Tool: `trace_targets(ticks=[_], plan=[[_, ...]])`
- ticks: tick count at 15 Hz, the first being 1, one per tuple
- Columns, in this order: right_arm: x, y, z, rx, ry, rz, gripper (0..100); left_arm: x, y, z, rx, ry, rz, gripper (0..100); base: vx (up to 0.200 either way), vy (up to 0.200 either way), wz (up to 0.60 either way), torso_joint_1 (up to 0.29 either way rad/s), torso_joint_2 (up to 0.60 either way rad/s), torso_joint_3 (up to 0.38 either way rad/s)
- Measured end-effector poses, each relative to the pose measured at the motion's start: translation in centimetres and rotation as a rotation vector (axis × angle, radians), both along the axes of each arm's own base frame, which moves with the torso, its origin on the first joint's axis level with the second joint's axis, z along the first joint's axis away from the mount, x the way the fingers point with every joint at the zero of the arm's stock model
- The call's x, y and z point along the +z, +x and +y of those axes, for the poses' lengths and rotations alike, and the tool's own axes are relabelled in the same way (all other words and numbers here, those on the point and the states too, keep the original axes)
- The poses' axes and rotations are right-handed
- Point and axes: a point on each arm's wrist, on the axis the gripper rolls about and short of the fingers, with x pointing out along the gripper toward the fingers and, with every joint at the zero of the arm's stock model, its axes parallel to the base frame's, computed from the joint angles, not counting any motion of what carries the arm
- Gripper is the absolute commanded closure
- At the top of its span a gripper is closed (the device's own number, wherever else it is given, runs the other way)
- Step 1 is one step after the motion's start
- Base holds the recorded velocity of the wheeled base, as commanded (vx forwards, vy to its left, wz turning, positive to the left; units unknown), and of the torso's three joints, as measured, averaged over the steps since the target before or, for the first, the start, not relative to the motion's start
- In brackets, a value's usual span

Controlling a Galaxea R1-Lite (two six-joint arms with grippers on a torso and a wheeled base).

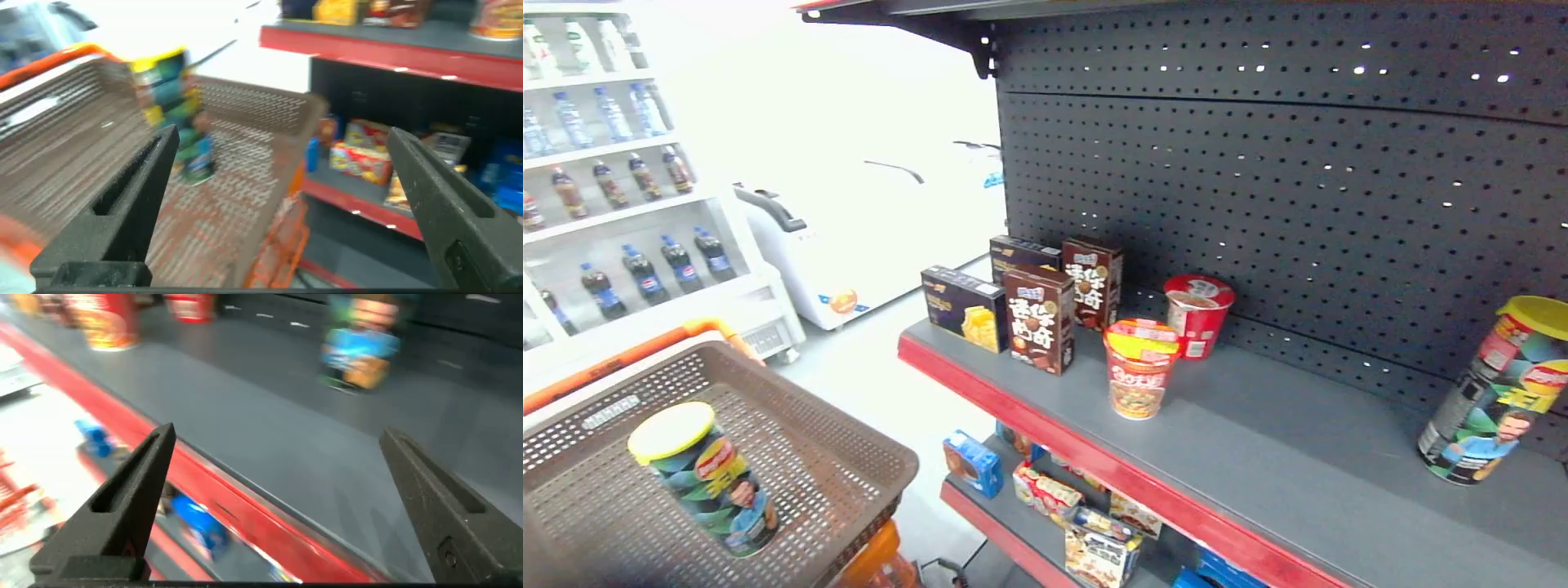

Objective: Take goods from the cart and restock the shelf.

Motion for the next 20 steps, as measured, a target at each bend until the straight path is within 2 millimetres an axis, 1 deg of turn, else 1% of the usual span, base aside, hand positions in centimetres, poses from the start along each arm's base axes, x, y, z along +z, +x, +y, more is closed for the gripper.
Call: trace_targets(ticks=[5,8,9,11,12,14,17,19,20], plan=[[0.0,0.0,0.0,0.0,0.0,0.0,0,0.0,0.0,0.0,-0.004,0.002,-0.001,0,0.0,0.0,0.6,0.002,0.0,0.003],[0.0,0.0,0.0,0.0,0.002,0.001,0,0.1,0.0,0.0,0.008,-0.002,-0.003,0,0.0,0.0,0.0,0.0,0.0,0.0],[0.0,0.0,0.0,-0.001,0.002,0.001,0,0.5,-0.1,0.0,0.017,-0.002,-0.019,0,0.0,0.0,0.0,0.0,0.0,0.0],[0.0,0.0,0.0,0.0,0.002,0.001,0,2.6,-0.5,0.1,0.031,0.007,-0.044,0,0.0,0.0,0.0,0.0,0.0,0.0],[0.0,0.0,0.0,-0.001,0.002,0.0,0,3.9,-0.5,0.1,0.035,0.014,-0.035,0,0.0,0.0,0.0,0.0,0.0,0.0],[0.0,0.0,0.0,0.0,0.002,0.001,0,6.7,0.5,0.1,0.038,0.028,0.036,0,0.0,0.0,0.0,0.0,0.0,0.0],[0.0,0.0,0.0,-0.001,0.002,0.001,0,10.0,3.7,0.0,-0.014,0.035,0.151,0,0.0,0.0,0.0,0.0,0.0,0.0],[0.0,0.0,0.0,0.0,0.002,0.001,0,10.7,5.7,-0.3,-0.068,0.021,0.228,0,0.0,0.0,0.0,0.0,0.0,0.0],[0.0,0.0,0.0,0.0,0.002,0.0,0,10.6,6.8,-0.5,-0.098,0.013,0.285,0,0.0,0.0,0.0,0.0,0.0,0.0]])
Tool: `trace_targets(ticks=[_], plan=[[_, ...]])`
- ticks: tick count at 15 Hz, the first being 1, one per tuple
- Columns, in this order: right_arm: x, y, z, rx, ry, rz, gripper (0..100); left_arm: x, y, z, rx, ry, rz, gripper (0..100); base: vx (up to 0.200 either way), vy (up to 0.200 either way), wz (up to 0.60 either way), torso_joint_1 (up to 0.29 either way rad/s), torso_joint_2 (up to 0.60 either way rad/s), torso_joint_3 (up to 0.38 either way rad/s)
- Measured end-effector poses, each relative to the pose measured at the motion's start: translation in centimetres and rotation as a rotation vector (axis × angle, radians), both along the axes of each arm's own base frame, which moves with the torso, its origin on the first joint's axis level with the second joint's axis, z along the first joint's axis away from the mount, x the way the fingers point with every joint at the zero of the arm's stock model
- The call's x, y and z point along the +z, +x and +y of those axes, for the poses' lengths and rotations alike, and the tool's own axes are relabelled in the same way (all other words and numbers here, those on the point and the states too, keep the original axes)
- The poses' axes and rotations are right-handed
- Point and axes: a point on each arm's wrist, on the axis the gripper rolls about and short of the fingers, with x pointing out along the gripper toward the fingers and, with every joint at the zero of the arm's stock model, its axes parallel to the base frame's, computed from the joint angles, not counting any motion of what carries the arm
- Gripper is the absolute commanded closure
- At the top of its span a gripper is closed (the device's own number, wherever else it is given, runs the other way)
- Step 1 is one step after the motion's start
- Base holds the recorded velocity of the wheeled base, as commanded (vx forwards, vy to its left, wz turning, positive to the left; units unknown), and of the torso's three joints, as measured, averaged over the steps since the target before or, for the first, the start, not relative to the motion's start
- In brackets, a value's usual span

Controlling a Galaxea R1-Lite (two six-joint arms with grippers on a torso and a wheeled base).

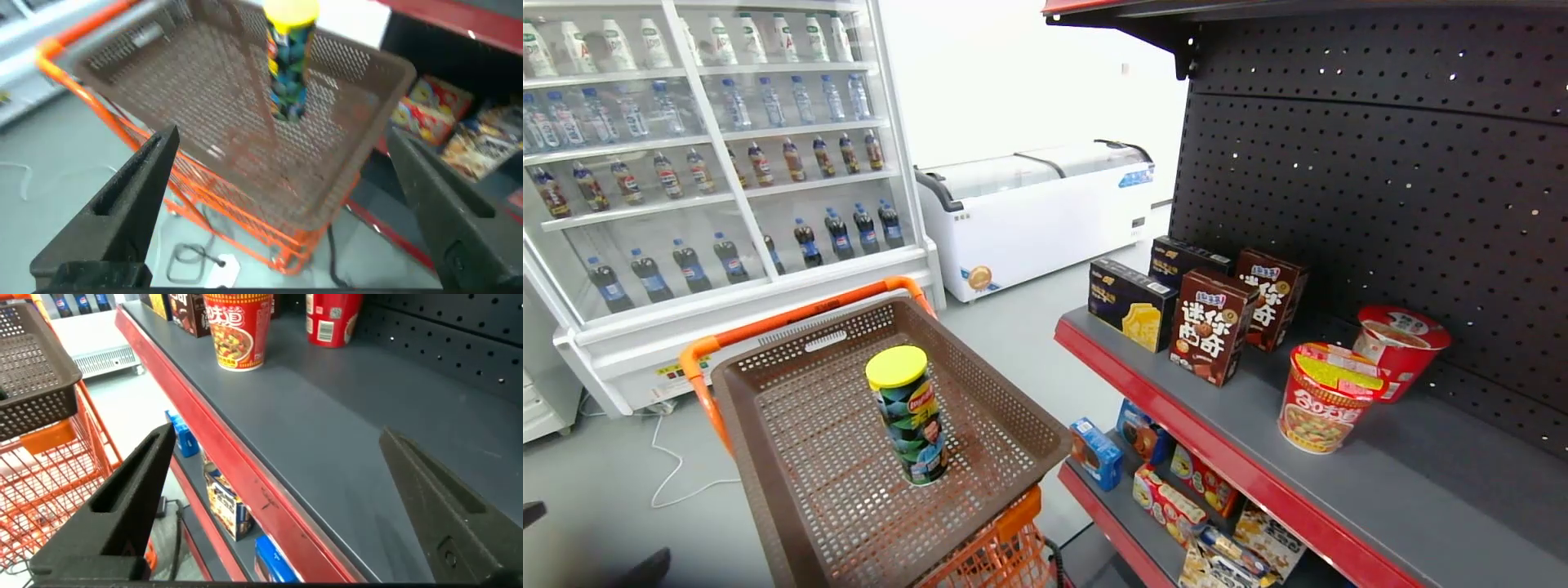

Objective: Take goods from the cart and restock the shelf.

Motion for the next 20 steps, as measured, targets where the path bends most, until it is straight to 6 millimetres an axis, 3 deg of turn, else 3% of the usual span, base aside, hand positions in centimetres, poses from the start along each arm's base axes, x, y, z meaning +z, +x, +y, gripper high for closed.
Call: trace_targets(ticks=[3,6,12,16,20], plan=[[0.0,0.0,0.0,0.0,0.0,0.0,0,-0.6,3.4,-0.3,-0.019,-0.004,0.137,0,0.0,0.0,0.0,0.0,0.0,0.0],[0.0,0.0,0.0,0.0,0.0,0.0,0,-1.4,8.2,0.0,0.02,-0.011,0.213,0,0.0,0.0,0.0,0.0,0.0,0.0],[0.0,0.0,0.0,0.0,0.0,0.0,0,-5.3,16.8,-0.1,-0.098,-0.073,0.322,0,0.0,0.0,0.0,0.0,0.0,0.0],[0.0,0.0,0.0,0.0,0.0,0.0,0,-7.2,21.0,-0.7,-0.159,-0.092,0.353,0,0.0,0.0,0.0,0.0,0.0,0.0],[0.0,0.0,0.0,0.0,0.0,0.0,0,-9.7,23.9,-1.6,-0.195,-0.098,0.395,0,0.0,0.0,0.0,0.0,0.0,0.0]])
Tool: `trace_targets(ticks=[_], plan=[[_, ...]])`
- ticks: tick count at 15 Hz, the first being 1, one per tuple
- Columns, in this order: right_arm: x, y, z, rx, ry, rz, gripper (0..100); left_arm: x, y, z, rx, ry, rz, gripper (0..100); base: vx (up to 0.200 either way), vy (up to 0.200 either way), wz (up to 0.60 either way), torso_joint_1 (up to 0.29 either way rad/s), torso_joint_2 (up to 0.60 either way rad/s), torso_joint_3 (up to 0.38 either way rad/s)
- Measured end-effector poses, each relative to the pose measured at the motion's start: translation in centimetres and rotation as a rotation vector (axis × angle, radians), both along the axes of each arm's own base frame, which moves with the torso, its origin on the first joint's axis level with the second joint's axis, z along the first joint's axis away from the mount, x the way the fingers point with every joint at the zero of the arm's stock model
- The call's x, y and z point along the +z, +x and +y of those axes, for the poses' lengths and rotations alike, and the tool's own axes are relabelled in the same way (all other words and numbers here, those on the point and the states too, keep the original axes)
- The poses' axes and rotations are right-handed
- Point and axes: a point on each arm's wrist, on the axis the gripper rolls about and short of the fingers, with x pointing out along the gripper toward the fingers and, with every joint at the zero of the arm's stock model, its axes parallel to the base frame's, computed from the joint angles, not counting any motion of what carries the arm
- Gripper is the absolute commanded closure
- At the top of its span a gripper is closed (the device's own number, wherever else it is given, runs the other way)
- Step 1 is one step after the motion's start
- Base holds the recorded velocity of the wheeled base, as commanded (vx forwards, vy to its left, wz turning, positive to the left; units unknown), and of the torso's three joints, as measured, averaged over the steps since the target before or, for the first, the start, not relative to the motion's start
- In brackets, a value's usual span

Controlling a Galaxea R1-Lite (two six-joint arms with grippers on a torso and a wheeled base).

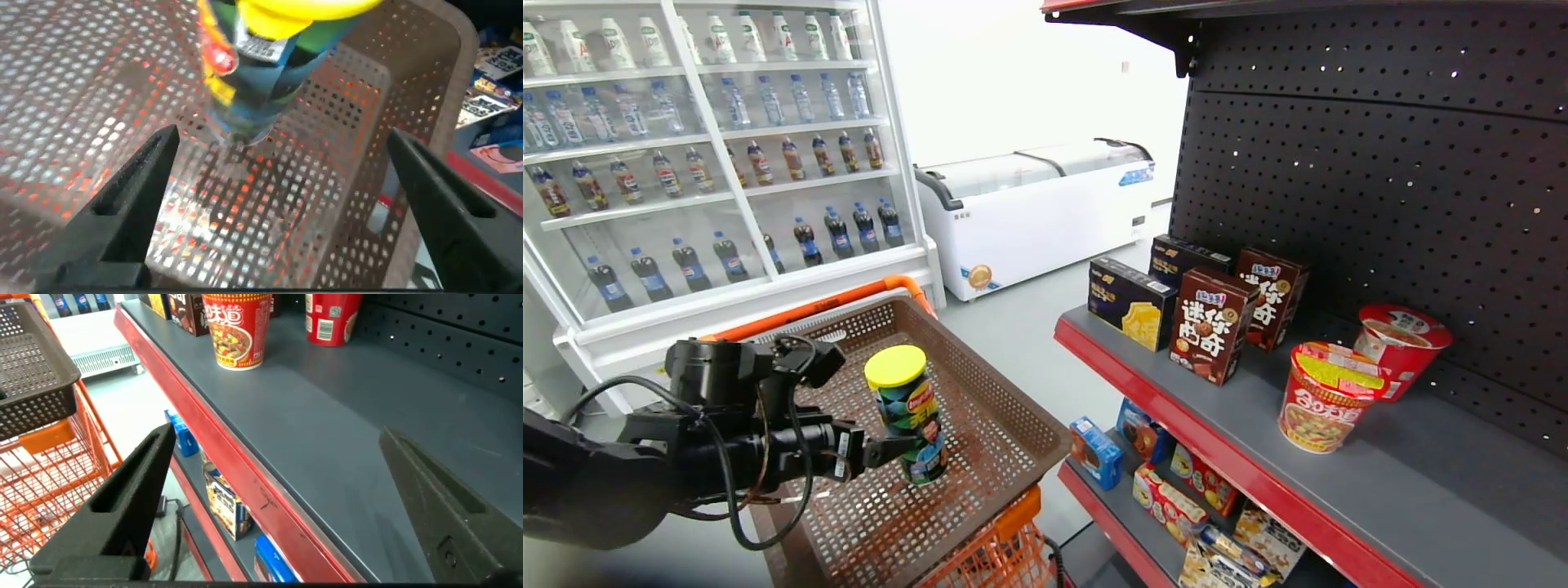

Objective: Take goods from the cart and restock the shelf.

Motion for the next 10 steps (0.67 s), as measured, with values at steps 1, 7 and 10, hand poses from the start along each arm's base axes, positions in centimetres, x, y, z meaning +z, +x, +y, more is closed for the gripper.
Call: trace_targets(ticks=[1,7,10], plan=[[0.0,0.0,0.0,0.0,0.0,0.0,0,-0.7,0.7,-0.3,-0.011,-0.001,-0.003,0,0.0,0.0,0.0,0.0,0.0,0.0],[0.0,0.0,0.0,0.0,0.0,0.0,0,-4.0,5.5,-1.8,-0.043,0.003,-0.035,0,0.0,0.0,0.0,0.0,0.0,0.0],[0.0,0.0,0.0,0.0,0.0,0.0,0,-4.5,7.5,-2.5,-0.057,-0.002,-0.092,0,0.0,0.0,0.0,0.0,0.0,0.0]])
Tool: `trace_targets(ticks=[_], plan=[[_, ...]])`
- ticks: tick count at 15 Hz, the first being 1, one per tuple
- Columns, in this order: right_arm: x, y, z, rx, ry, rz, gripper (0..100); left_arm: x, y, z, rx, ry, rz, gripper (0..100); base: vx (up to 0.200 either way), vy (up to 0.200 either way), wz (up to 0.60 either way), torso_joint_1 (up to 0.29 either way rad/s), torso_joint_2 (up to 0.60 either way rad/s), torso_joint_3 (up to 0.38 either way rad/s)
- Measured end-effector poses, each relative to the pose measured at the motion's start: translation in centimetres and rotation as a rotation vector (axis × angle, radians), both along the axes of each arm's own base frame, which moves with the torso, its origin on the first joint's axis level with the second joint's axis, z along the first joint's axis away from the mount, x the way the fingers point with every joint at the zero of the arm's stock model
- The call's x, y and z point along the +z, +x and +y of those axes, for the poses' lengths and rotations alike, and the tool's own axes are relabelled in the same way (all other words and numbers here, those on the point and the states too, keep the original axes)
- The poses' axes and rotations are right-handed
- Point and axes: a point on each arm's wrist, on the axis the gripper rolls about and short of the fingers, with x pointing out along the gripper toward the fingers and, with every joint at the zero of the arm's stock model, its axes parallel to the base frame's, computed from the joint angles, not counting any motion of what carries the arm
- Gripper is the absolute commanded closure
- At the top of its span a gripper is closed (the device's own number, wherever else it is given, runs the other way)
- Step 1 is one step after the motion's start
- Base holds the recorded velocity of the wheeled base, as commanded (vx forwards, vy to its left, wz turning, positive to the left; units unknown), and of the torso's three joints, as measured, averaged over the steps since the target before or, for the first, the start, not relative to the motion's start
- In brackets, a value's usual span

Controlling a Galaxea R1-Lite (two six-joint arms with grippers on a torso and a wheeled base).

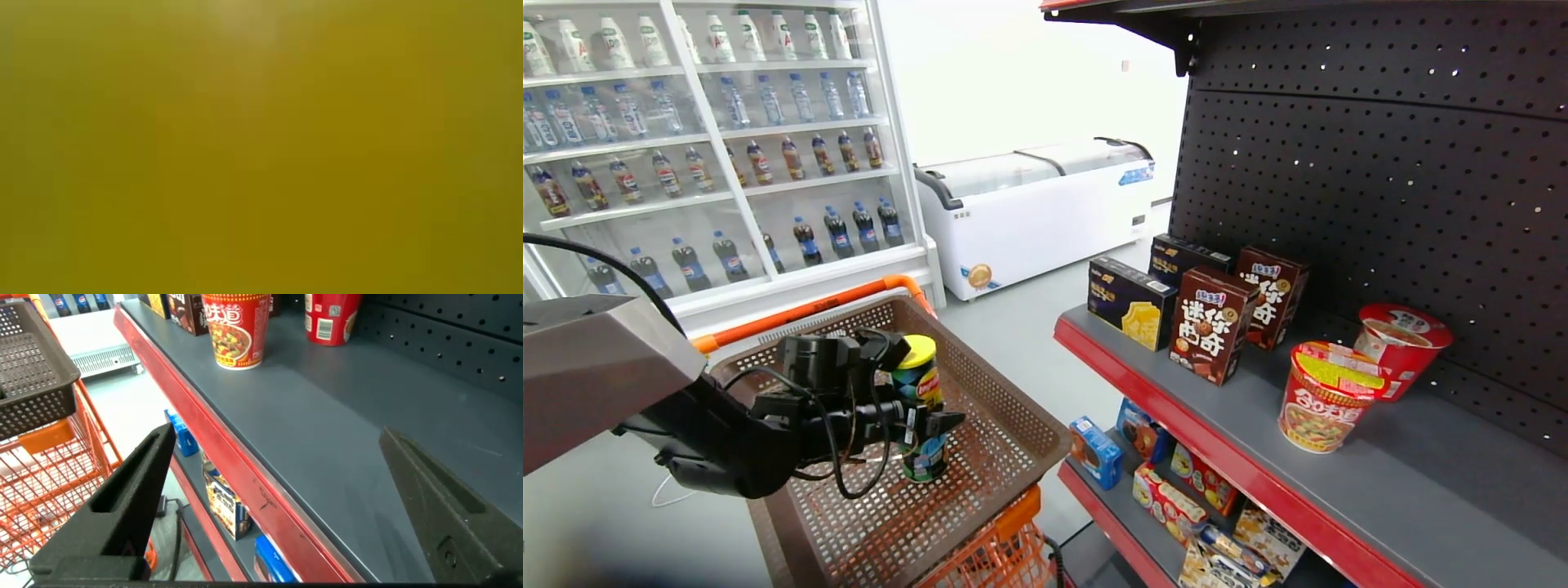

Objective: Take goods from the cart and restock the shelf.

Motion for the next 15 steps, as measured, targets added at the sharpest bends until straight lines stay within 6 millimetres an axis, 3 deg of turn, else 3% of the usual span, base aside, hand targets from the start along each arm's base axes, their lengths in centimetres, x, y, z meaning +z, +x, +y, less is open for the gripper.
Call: trace_targets(ticks=[4,5,10,15], plan=[[0.0,0.0,0.0,0.0,0.0,0.0,0,-0.9,0.6,-0.5,-0.017,0.001,-0.012,0,0.0,0.0,0.0,0.0,0.0,0.0],[0.0,0.0,0.0,0.0,0.0,0.0,0,-1.1,0.6,-0.7,-0.023,-0.001,-0.021,100,0.0,0.0,0.0,0.0,0.0,0.0],[0.0,0.0,0.0,0.0,0.0,0.0,0,-0.7,0.4,-0.9,0.033,0.037,-0.033,100,0.0,0.0,0.0,0.0,0.0,0.0],[0.0,0.0,0.0,0.0,0.0,0.0,0,6.1,-2.1,-0.2,0.137,0.025,-0.181,100,0.0,0.0,0.0,0.0,0.0,0.0]])
